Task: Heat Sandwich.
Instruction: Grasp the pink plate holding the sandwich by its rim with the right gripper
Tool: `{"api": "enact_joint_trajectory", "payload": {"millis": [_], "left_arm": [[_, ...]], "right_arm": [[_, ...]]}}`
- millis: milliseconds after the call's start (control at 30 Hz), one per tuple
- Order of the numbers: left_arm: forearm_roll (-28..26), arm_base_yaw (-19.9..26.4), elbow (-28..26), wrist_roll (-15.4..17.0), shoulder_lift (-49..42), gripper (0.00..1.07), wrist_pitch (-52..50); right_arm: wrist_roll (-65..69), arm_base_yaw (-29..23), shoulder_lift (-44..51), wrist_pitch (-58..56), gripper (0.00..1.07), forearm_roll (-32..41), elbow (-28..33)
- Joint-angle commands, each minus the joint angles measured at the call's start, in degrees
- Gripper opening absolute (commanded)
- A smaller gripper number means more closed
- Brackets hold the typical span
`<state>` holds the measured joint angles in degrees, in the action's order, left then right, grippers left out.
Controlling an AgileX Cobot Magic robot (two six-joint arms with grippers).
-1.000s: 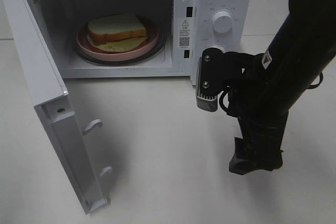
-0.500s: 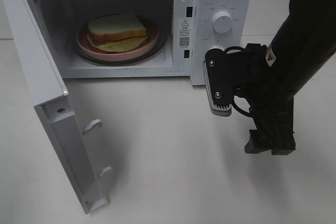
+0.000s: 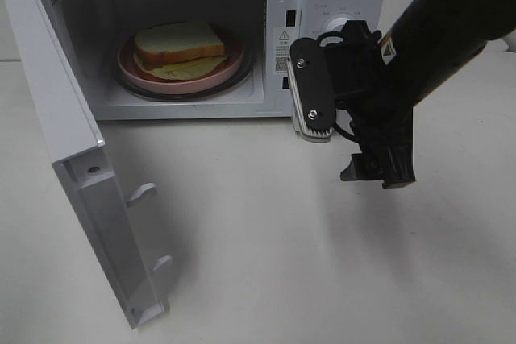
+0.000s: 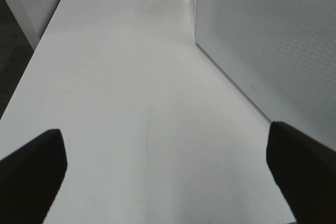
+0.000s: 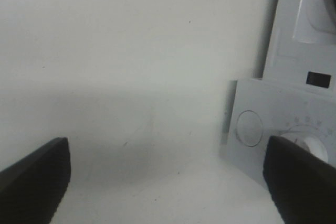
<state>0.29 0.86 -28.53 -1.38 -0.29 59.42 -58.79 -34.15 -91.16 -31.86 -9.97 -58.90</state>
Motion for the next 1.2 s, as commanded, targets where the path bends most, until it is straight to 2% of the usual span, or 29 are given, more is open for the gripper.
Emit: {"api": "enact_joint_trajectory", "payload": {"millis": [33,333,733,867,1200], "left_arm": [[-0.3,0.0,0.2,0.1,-1.2,0.99,-0.5],[-0.3,0.0,0.2,0.1,-1.2,0.99,-0.5],[-0.3,0.0,0.2,0.1,-1.2,0.99,-0.5],[-0.3,0.0,0.2,0.1,-1.2,0.99,-0.5],[-0.3,0.0,0.2,0.1,-1.2,0.99,-0.5]], "right_arm": [[-0.8,-1.0,-2.8,0.2,0.93,-0.3,-3.3],[-0.8,-1.9,-10.2,0.3,0.91,-0.2,-12.5],[-0.3,-3.8,-18.1,2.7,0.89,0.0,-21.3],[0.5,-3.9,-23.0,2.8,0.88,0.1,-26.9],[2.5,-3.9,-29.8,2.8,0.87,0.0,-34.3]]}}
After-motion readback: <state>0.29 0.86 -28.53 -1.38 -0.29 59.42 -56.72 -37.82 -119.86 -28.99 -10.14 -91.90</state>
